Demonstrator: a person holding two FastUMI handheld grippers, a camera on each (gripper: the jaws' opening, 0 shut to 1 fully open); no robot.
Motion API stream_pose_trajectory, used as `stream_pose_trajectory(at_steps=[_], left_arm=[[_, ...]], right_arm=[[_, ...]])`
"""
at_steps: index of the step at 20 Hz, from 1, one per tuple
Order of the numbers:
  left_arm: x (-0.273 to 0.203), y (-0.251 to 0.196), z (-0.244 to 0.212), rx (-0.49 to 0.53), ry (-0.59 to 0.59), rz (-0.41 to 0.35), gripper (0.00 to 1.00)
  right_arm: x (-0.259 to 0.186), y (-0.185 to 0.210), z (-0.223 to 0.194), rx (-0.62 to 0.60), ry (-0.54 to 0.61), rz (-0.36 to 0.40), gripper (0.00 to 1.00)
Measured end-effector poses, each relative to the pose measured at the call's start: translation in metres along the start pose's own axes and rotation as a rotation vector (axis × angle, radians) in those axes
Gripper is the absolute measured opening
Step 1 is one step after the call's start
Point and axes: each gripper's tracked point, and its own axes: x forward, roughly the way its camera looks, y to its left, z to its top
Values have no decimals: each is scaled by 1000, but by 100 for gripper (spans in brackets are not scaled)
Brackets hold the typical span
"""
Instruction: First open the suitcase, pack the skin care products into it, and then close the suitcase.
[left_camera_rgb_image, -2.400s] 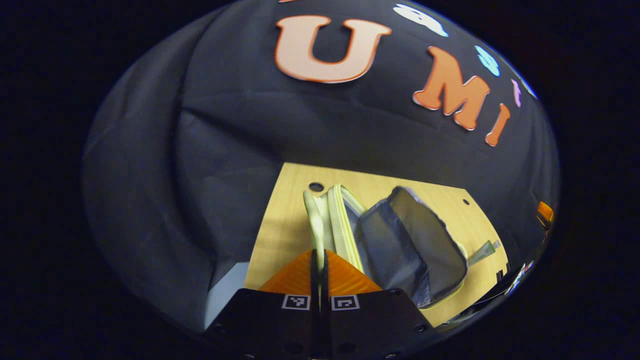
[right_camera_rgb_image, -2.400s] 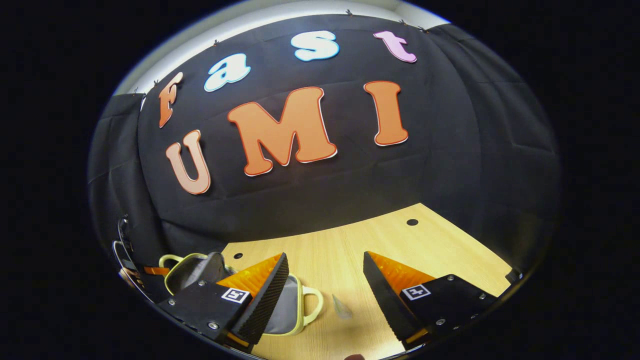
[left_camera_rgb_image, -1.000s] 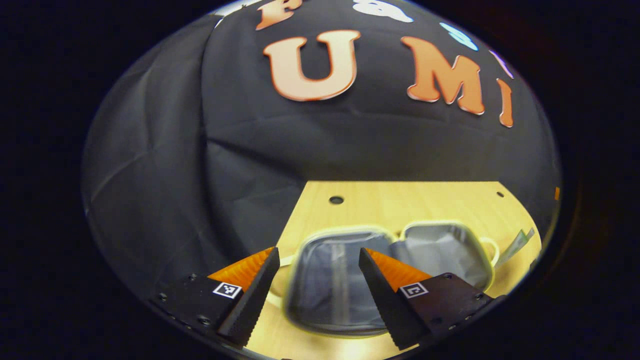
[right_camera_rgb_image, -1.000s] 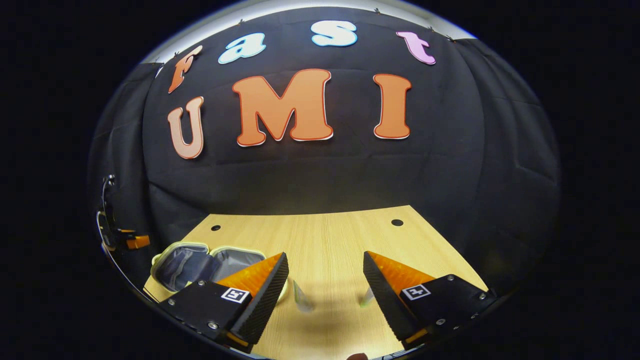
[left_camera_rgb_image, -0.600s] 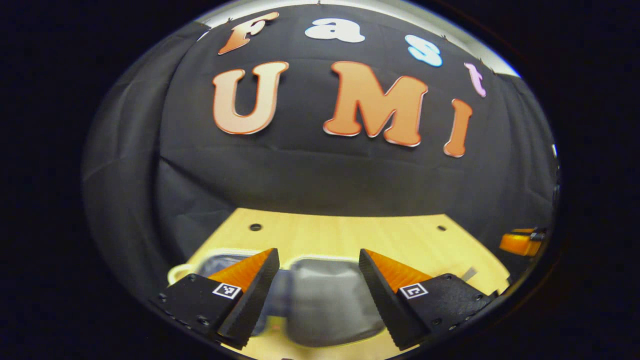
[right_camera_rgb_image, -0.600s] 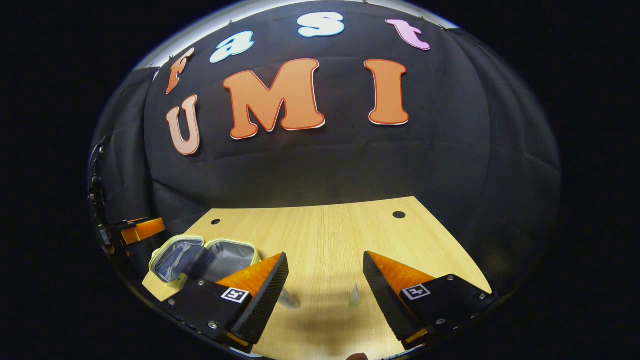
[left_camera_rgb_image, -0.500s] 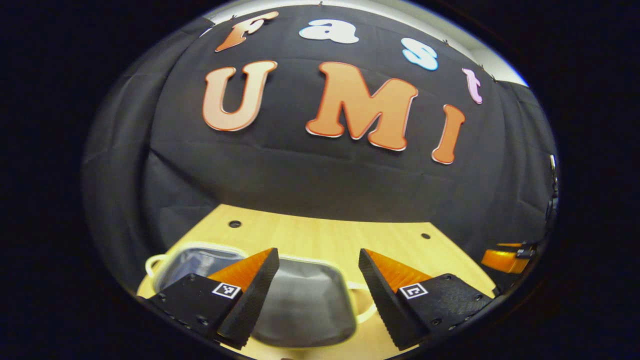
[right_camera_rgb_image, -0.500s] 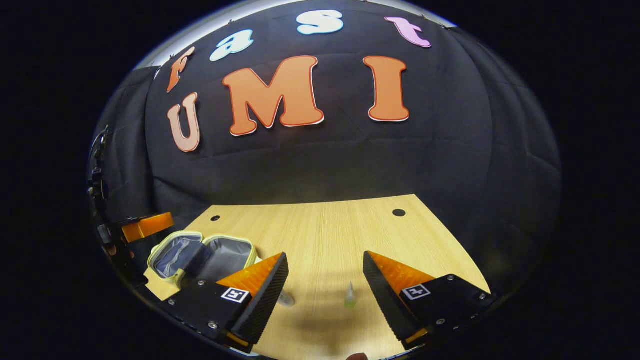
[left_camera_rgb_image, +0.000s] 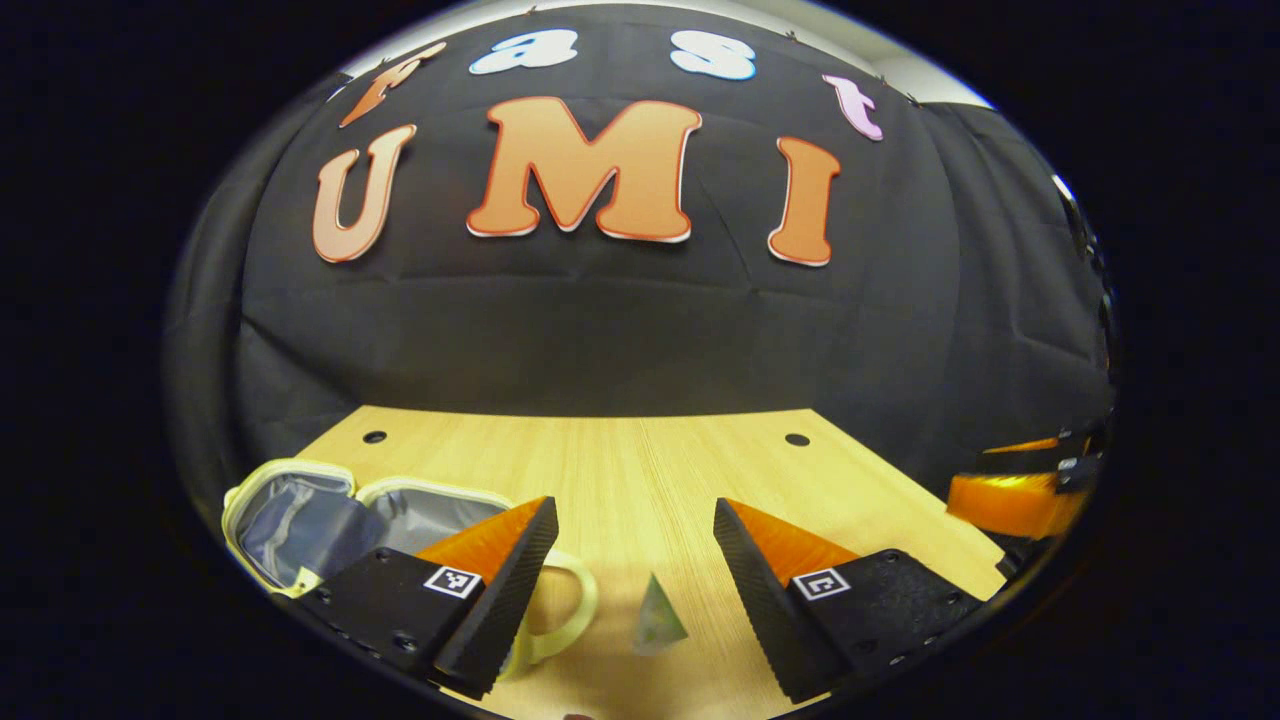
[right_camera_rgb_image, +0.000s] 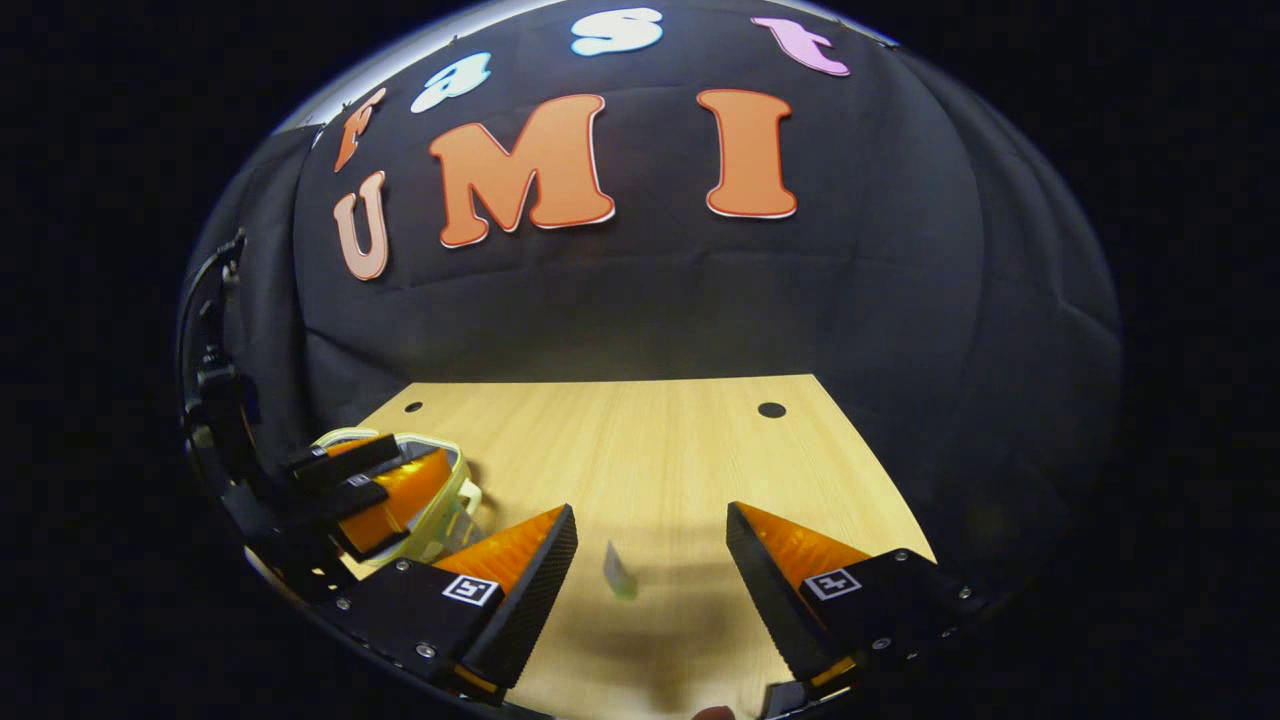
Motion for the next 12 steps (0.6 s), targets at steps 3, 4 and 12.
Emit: stream_pose_trajectory(at_steps=[3,4,12], left_arm=[[24,-2,-44,53,75,48,97],[29,-3,-56,60,84,54,96],[45,-12,-117,99,170,104,36]], right_arm=[[1,-28,-8,-19,15,-36,95],[2,-35,-12,-21,24,-42,95],[5,-47,-35,-60,72,-52,95]])
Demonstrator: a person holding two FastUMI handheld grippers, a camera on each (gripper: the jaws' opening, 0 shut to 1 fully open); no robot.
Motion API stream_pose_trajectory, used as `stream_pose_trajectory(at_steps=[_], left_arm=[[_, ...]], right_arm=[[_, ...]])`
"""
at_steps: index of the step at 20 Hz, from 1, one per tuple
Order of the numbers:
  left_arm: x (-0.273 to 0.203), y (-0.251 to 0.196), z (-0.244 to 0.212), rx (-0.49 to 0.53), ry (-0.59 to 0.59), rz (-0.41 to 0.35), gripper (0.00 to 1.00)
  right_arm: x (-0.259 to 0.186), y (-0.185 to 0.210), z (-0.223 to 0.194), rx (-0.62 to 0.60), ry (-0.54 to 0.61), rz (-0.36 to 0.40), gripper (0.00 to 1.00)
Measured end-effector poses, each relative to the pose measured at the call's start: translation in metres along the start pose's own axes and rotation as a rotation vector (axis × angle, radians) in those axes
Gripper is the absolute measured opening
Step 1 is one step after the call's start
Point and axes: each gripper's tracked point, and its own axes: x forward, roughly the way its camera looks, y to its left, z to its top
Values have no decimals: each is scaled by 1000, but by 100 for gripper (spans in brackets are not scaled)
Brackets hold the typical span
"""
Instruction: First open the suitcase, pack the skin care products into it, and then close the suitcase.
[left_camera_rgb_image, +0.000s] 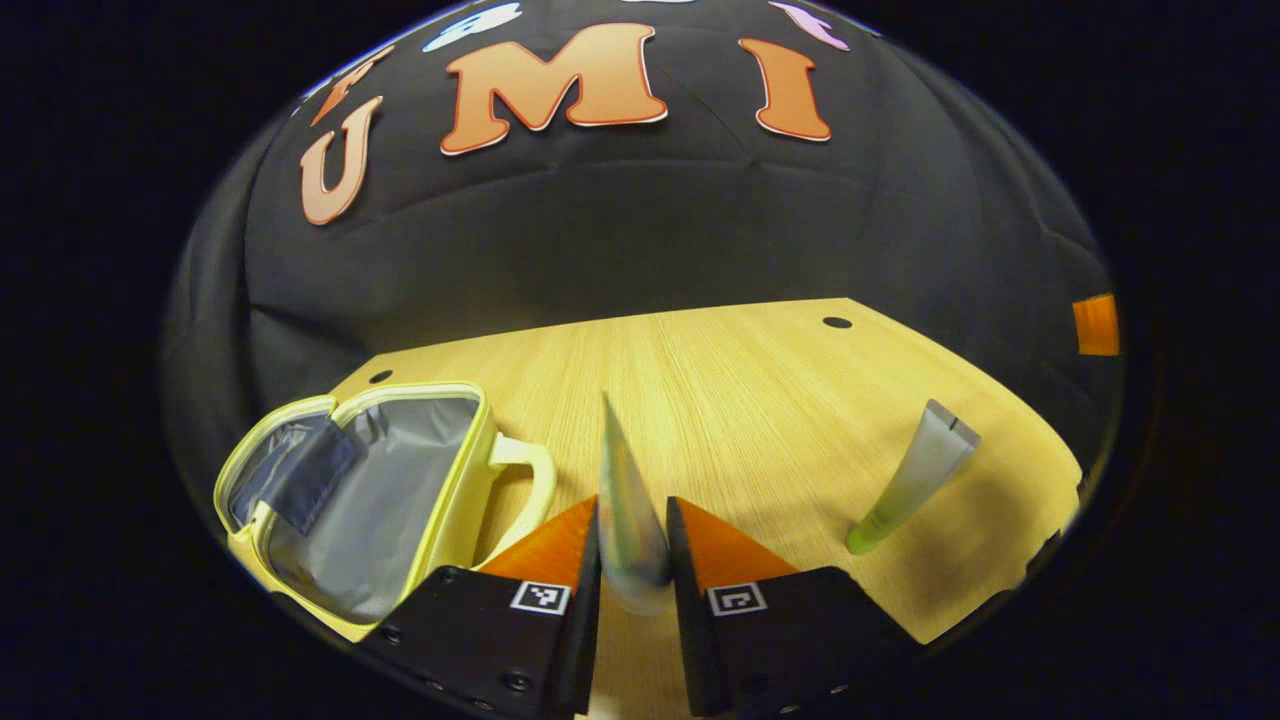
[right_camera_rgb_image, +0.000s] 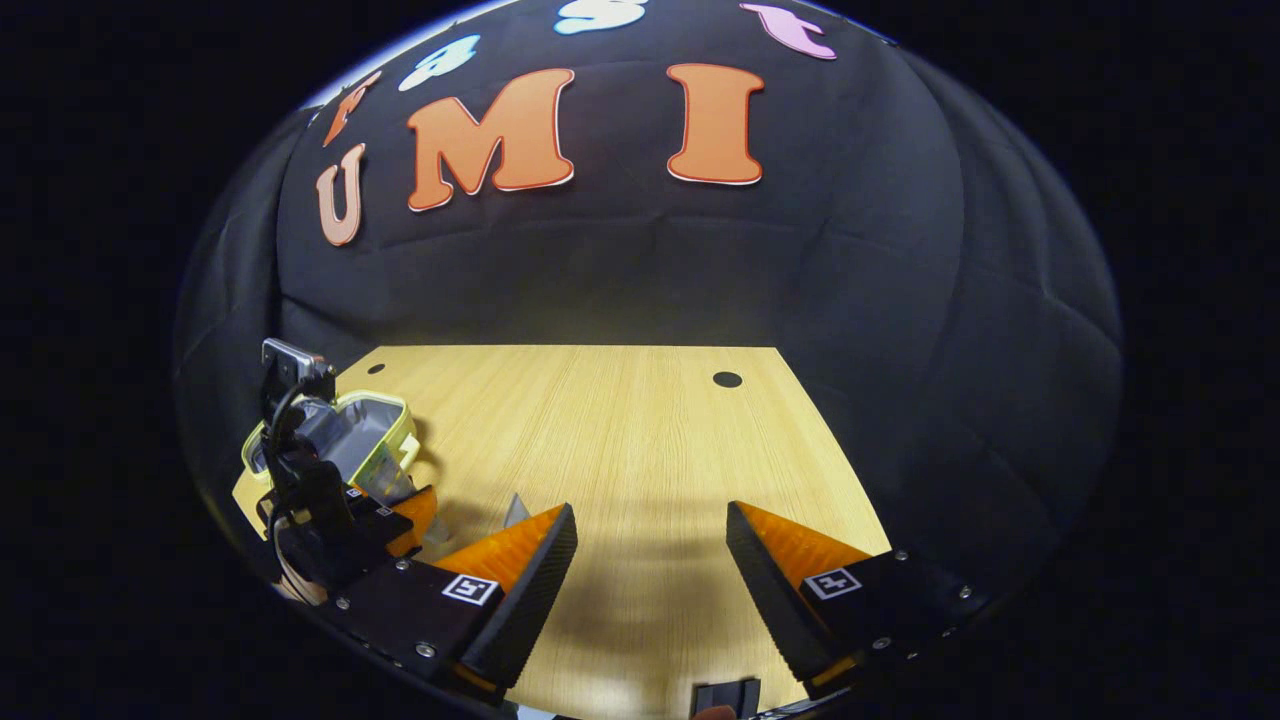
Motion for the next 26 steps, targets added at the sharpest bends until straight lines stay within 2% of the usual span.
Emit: stream_pose_trajectory(at_steps=[2,3,4,7,11,15,17,18,20,21,22,26], left_arm=[[-6,6,-4,-33,35,6,30],[-8,10,-6,-63,54,5,30],[-17,12,-4,-88,71,-7,25],[-38,26,8,-126,99,-18,25],[-73,42,30,-169,118,-78,24],[-101,73,45,-176,129,-92,24],[-111,89,46,-164,128,-84,24],[-116,97,47,-163,130,-79,24],[-123,110,41,-175,140,-74,24],[-123,115,37,-185,151,-77,24],[-125,121,36,-195,162,-82,25],[-131,156,38,-188,218,-91,25]], right_arm=[[-1,9,-7,-10,5,19,96],[-1,17,-10,-11,8,36,96],[-1,26,-13,-12,14,57,95],[7,57,-24,-47,27,123,95],[39,101,-67,-68,153,208,96],[78,120,-104,-46,267,196,92],[93,115,-114,-63,290,153,81],[99,110,-117,-58,306,131,64],[102,113,-114,5,321,140,32],[99,111,-114,28,339,132,31],[96,108,-113,37,349,123,23],[65,121,-94,15,356,161,24]])
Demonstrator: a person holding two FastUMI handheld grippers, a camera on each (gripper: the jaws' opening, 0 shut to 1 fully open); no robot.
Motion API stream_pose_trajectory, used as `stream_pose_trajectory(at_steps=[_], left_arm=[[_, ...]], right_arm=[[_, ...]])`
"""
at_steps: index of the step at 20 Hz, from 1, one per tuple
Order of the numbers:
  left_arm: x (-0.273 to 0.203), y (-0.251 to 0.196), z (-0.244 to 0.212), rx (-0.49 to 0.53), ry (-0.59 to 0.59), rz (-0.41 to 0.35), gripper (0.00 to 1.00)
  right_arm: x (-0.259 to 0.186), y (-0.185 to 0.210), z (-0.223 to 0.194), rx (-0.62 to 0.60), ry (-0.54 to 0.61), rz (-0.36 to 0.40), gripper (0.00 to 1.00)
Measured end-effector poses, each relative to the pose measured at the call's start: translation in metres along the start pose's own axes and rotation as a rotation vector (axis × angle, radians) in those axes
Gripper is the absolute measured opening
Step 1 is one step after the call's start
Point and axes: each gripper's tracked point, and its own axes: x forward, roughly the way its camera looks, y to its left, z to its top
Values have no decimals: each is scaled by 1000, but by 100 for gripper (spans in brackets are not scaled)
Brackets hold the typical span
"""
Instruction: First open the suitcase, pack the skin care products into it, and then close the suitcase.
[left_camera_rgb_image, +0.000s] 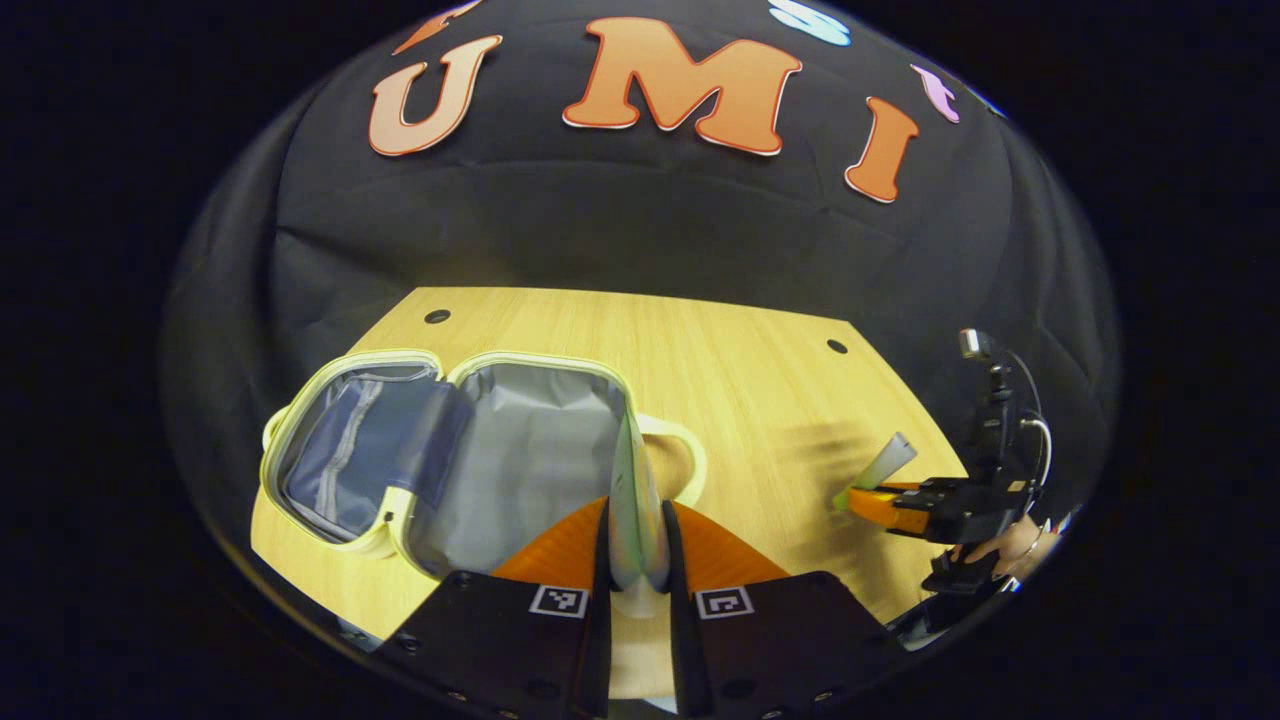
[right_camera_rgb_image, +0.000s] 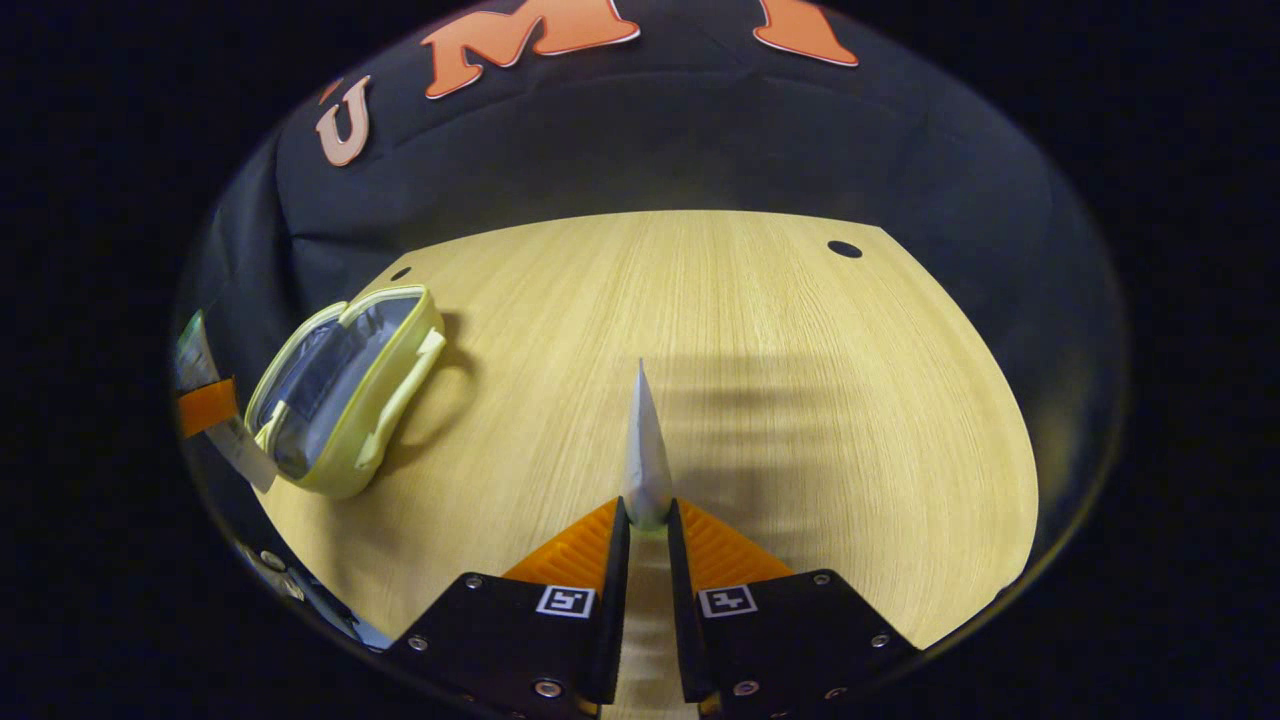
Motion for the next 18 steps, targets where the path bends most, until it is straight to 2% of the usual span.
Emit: stream_pose_trajectory(at_steps=[5,6,7,8,10,11,12,13,14,15,16,17,18], left_arm=[[4,51,13,32,189,-34,25],[8,59,13,46,255,-50,25],[13,62,13,57,320,-81,25],[20,66,11,62,385,-103,25],[38,74,2,83,525,-135,25],[50,78,-2,85,580,-130,25],[62,82,-8,91,636,-125,25],[76,85,-13,99,684,-112,26],[89,89,-16,107,716,-87,25],[101,92,-18,116,736,-68,25],[110,98,-27,128,754,-65,25],[114,100,-35,137,769,-64,25],[116,102,-37,141,776,-61,25]], right_arm=[[-47,49,11,5,6,88,24],[-54,60,11,13,11,107,24],[-61,71,10,23,24,127,19],[-66,81,7,31,42,143,24],[-75,98,2,35,55,174,24],[-80,105,0,37,56,182,19],[-83,111,-3,40,59,188,24],[-86,115,-6,48,63,190,24],[-89,119,-8,58,71,193,19],[-91,120,-12,68,78,191,24],[-93,120,-15,78,83,184,24],[-95,118,-17,88,89,176,19],[-96,118,-20,95,95,168,24]])
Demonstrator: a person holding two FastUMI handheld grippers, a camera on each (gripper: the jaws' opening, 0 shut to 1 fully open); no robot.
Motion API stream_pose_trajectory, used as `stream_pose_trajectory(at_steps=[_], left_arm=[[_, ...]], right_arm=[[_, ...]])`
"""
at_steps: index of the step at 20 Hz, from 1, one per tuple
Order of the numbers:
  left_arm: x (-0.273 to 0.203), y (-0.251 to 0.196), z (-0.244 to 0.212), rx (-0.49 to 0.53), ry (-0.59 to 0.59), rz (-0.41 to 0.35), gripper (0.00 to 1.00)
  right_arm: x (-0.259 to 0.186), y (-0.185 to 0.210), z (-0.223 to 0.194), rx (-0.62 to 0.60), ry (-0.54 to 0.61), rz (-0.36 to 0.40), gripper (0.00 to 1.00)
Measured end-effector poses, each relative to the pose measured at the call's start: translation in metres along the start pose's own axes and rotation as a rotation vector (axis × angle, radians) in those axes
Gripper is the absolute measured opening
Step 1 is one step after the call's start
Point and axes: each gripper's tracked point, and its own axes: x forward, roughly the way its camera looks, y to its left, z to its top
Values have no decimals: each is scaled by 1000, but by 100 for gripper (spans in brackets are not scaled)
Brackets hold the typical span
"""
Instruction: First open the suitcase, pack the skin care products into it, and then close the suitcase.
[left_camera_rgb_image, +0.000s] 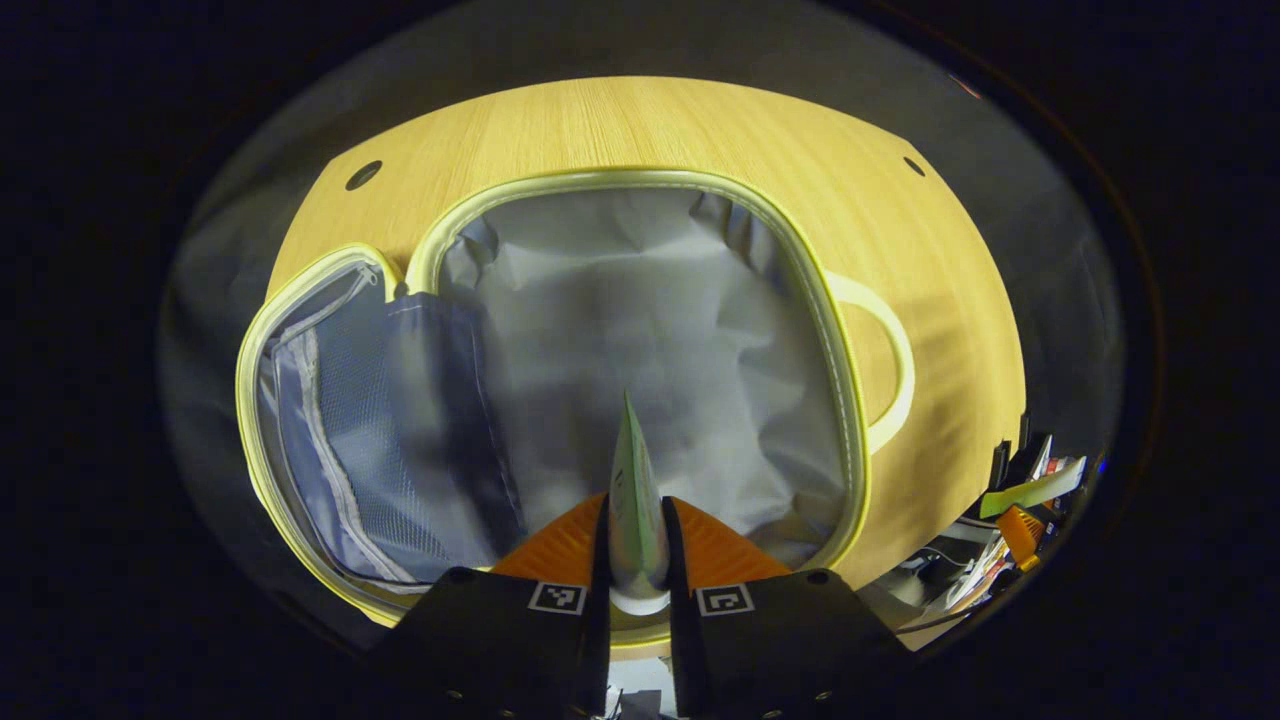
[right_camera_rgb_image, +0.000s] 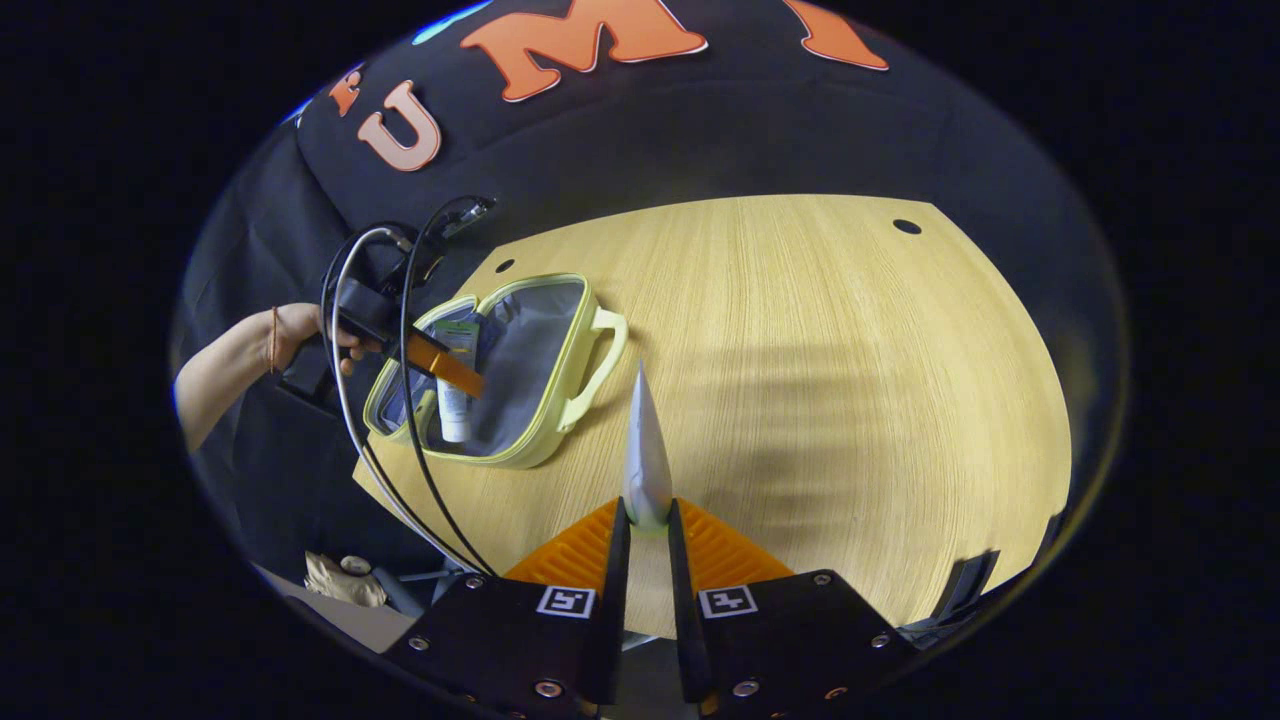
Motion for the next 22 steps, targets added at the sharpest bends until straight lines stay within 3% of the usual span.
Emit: stream_pose_trajectory(at_steps=[3,6,7,8,10,16,22], left_arm=[[5,-4,0,10,8,-30,31],[-7,-2,9,47,-38,-21,100],[-11,-2,10,54,-59,-21,98],[-16,-1,10,54,-80,-22,98],[-29,0,6,36,-130,-40,98],[-92,15,-28,-87,-316,-155,98],[-141,88,-82,-198,-446,-94,98]], right_arm=[[-4,-3,-3,15,6,-25,24],[-4,0,0,44,2,-21,24],[-5,1,1,50,-3,-20,19],[-4,4,4,51,-4,-19,24],[-1,16,11,36,3,-10,24],[11,62,45,-47,38,75,24],[58,129,76,-168,121,155,24]])
